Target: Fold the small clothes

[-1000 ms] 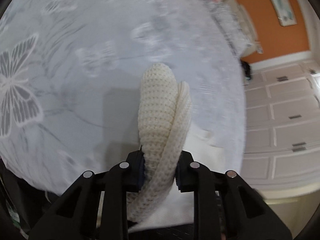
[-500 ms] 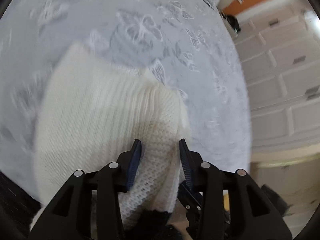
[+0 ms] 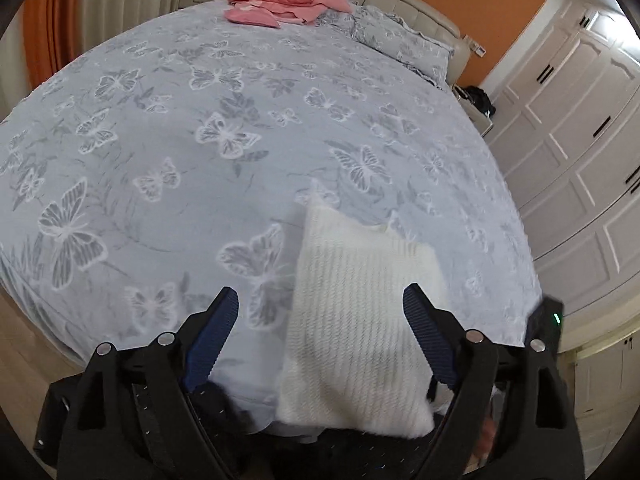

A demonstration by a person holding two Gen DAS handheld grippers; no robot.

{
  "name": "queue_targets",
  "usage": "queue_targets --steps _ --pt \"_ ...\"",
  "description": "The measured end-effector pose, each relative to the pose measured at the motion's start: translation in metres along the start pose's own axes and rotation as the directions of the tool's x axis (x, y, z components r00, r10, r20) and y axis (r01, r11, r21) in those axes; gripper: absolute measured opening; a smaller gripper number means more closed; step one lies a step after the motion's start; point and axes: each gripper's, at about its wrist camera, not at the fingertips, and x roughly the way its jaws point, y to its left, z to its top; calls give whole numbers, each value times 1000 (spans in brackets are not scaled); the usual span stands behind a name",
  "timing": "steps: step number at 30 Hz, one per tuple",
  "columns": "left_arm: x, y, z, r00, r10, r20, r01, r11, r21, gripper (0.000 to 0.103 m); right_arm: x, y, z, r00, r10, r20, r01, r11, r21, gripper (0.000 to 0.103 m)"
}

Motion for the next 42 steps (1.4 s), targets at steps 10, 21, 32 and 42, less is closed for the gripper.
queue_targets --steps 10,21,32,42 --pt "-4 -2 -18 995 -77 -59 80 996 42 82 -70 105 21 987 13 163 40 948 -314 14" --pt "44 -23 -36 983 -67 -172 80 994 74 83 -47 -7 3 975 -177 135 195 971 -136 30" --pt "57 -28 -46 979 -38 -201 57 994 88 84 -25 -4 -66 995 -88 -43 81 986 -149 8" --pt "49 -28 -45 971 -102 -214 112 993 34 85 -71 10 -45 941 -320 111 338 881 -331 10"
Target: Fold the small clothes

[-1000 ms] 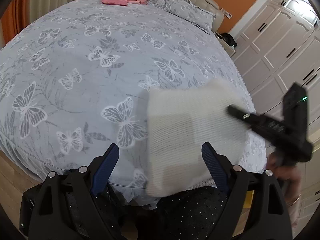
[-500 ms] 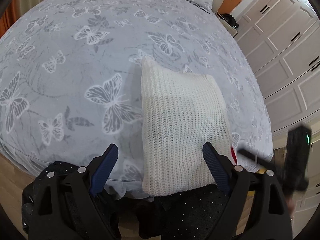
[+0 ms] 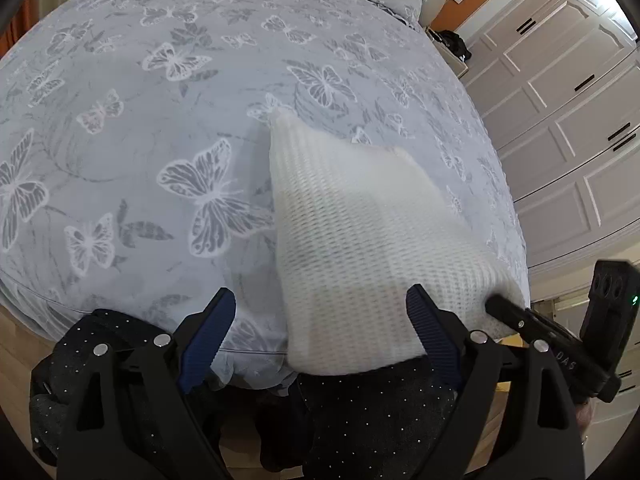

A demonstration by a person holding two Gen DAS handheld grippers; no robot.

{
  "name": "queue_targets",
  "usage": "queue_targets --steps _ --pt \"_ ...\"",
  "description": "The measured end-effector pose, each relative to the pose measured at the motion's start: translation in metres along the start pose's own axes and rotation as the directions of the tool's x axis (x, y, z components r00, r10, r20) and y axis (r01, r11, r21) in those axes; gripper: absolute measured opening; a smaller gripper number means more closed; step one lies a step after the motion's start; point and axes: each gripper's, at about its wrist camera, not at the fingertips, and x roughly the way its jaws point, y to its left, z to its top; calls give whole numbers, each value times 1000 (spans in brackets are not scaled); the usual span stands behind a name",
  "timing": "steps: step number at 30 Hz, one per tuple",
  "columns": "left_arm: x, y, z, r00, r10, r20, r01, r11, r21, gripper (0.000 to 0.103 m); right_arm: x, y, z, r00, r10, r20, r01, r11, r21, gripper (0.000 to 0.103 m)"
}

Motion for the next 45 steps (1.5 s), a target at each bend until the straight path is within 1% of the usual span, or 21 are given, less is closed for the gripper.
queue_targets --steps 1,2,3,5,6,7,9,12,15,16,19,22,26,29,31,34,36,38,40,42,45 --pt "5 1 0 1000 2 -14 -2 1000 -12 85 22 -9 -9 998 -49 -49 49 999 -2 11" --pt "10 1 -1 1000 -7 -23 6 1000 -25 85 41 -18 -18 994 -44 -102 46 999 23 11" --pt "14 2 -1 999 -20 -31 19 999 -36 85 54 -25 -24 991 -2 -135 12 997 70 16" --pt "22 2 -1 998 -29 -48 27 998 -53 85 43 -26 -21 996 27 -84 -18 993 113 19" --pt "24 2 0 998 -30 -52 27 998 -54 85 30 -26 -16 998 57 -39 -51 989 141 26" --pt "27 3 2 998 -21 -55 18 998 -52 85 19 -30 -11 997 83 2 -82 982 168 42" --pt "31 4 8 998 -18 -55 15 998 -53 85 2 -34 1 991 116 68 -127 972 198 55" --pt "51 10 27 994 -90 -59 84 992 -94 86 10 -35 25 988 134 74 -146 971 188 58" --pt "76 20 42 989 -128 -74 113 978 -174 86 26 -39 41 990 138 42 -143 972 188 58" --pt "88 25 46 988 -128 -90 106 972 -212 86 27 -42 44 988 146 45 -152 970 189 58" --pt "101 32 50 986 -122 -116 88 962 -260 86 10 -37 41 982 179 54 -186 966 178 58" --pt "95 30 48 986 -127 -111 98 967 -235 86 -9 -39 21 982 187 39 -191 966 174 59" --pt "93 25 44 988 -93 -126 70 983 -172 86 -19 -41 2 973 223 59 -231 950 211 59" --pt "94 21 39 989 -71 -132 50 987 -151 86 0 -42 7 974 223 50 -228 943 244 59" --pt "94 20 40 989 -72 -133 52 988 -148 86 11 -46 18 978 192 77 -206 943 263 59" --pt "95 23 47 989 -83 -124 63 986 -157 88 27 -51 43 979 182 96 -201 941 271 67" --pt "102 28 53 989 -78 -127 54 982 -180 88 46 -52 61 979 189 77 -203 940 274 72" --pt "115 35 59 986 -95 -139 62 973 -221 88 70 -52 72 984 176 20 -175 948 264 73" --pt "128 40 61 983 -106 -153 65 965 -253 88 100 -52 74 978 205 -41 -185 940 286 73" --pt "139 43 60 977 -127 -169 77 959 -274 90 116 -55 70 970 238 -46 -211 921 328 73" --pt "151 48 58 965 -185 -188 118 939 -323 87 112 -57 63 965 263 17 -251 897 363 40"
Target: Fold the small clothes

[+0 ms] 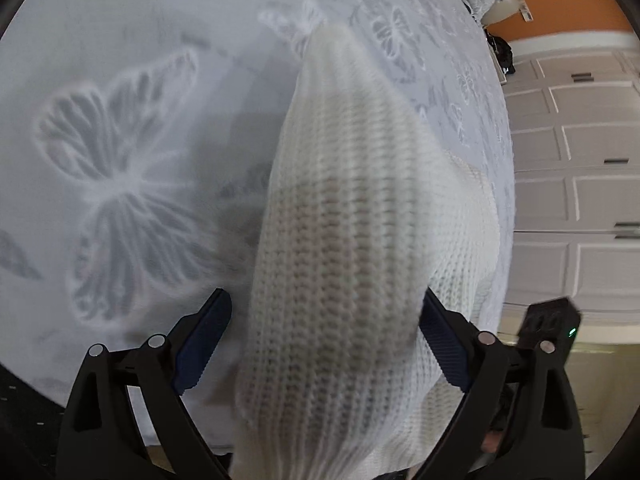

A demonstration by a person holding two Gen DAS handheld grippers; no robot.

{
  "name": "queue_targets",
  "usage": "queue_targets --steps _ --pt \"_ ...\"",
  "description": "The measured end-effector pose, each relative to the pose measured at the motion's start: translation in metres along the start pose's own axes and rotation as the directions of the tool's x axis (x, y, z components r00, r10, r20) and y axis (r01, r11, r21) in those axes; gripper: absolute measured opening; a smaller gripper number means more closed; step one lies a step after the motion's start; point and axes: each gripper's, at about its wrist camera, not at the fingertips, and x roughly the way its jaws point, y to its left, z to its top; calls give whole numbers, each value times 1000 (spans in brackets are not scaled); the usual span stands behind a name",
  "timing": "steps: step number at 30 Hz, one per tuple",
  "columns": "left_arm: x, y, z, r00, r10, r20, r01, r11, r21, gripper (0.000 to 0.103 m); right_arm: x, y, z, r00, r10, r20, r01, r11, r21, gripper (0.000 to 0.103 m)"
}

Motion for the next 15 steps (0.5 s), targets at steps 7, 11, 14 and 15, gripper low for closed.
queue_targets --steps 7,11,14,15 --pt "-37 -36 -5 997 -81 -14 82 989 119 40 -57 49 -15 991 -4 134 15 996 -86 33" --pt "-92 -65 -13 993 -112 42 99 967 236 40 -105 91 -23 973 62 221 -29 989 -147 33" --pt "-149 -78 -13 983 -166 75 138 947 291 41 -141 140 -29 950 132 282 -69 972 -223 33" --pt "-170 -81 -13 980 -177 94 139 938 317 41 -146 151 -29 945 148 291 -78 968 -239 33"
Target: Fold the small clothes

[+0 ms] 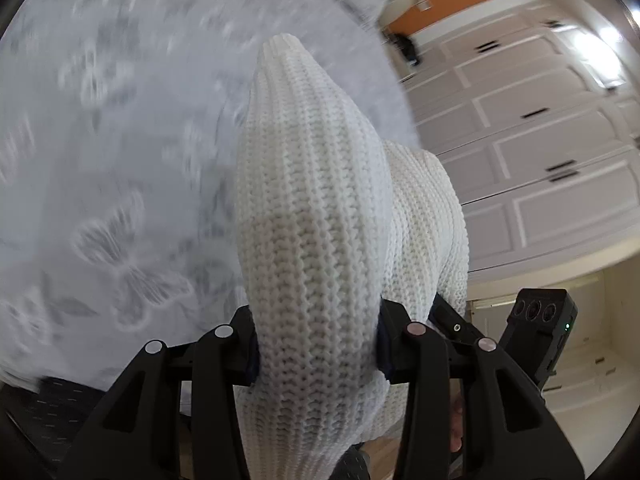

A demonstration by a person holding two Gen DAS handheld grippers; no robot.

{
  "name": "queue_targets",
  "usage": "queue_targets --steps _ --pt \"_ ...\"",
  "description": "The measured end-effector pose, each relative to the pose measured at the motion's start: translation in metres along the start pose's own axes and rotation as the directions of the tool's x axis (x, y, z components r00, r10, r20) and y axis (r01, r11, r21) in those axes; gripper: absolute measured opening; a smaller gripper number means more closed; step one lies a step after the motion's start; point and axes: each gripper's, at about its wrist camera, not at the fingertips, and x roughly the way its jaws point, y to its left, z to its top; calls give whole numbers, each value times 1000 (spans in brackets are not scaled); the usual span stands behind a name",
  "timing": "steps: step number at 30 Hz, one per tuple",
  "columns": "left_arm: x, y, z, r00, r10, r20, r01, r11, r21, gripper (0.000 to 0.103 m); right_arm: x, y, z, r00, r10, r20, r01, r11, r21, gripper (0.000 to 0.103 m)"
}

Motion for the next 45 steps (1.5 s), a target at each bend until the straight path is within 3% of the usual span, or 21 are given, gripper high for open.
queue_targets --steps 5,7,9,11,12,13,14,15,17,19,24,31,32,33,34,35,36,39,41,43,45 --pt "-79 -7 19 995 24 92 -31 997 76 42 13 68 11 998 58 28 -56 995 -88 38" --pt "-96 8 30 991 61 118 -71 994 79 45 43 74 9 999 51 11 -49 993 -104 50" --pt "-95 26 38 986 100 132 -109 992 64 55 80 67 0 1000 12 13 -10 988 -152 57" --pt "-74 65 46 972 168 166 -182 981 72 81 129 47 -20 989 -146 8 144 965 -221 58" --pt "-54 96 48 953 228 199 -243 969 53 82 152 32 -34 968 -244 -61 225 949 -221 57" --pt "-41 120 46 938 287 192 -295 955 13 81 163 25 -39 954 -278 -108 252 945 -208 48" --pt "-26 142 41 927 340 160 -337 940 -45 75 169 15 -48 947 -279 -159 250 951 -179 47" --pt "-17 162 35 924 363 120 -353 931 -94 71 164 10 -59 954 -244 -172 221 965 -140 47" --pt "-19 183 13 931 343 126 -324 934 -148 71 152 8 -71 966 -196 -168 181 978 -100 51" --pt "-33 183 -2 927 333 172 -312 940 -142 77 151 8 -77 966 -158 -203 146 986 -77 59" --pt "-48 186 -17 941 288 179 -250 945 -209 83 180 15 -72 963 -44 -267 61 997 55 62" --pt "-50 185 -24 930 332 161 -302 936 -183 83 200 68 -68 963 -9 -268 6 1000 -12 62" --pt "-51 184 -26 929 332 164 -304 936 -175 83 210 69 -67 958 -38 -283 33 999 -25 60" --pt "-50 182 -27 927 336 167 -309 936 -168 83 223 69 -67 950 -81 -303 67 996 -56 29" --pt "-49 179 -29 921 351 168 -327 932 -153 83 230 68 -66 945 -98 -313 80 994 -70 13" --pt "-48 174 -29 915 368 167 -348 927 -137 83 233 66 -64 940 -103 -326 86 994 -67 13" --pt "-46 171 -29 909 383 166 -366 922 -125 83 222 66 -60 952 -89 -292 73 995 -64 12" --pt "-44 157 -30 881 441 171 -438 897 -57 83 197 68 -58 960 -191 -204 159 973 -166 12" --pt "-40 149 -31 867 466 175 -472 882 -8 86 208 53 -65 942 -222 -250 184 969 -167 14" --pt "-31 146 -33 853 494 169 -505 863 24 86 227 44 -74 922 -242 -303 190 963 -190 30" --pt "-22 146 -33 837 526 150 -536 844 28 86 215 52 -71 937 -230 -261 184 964 -191 33"
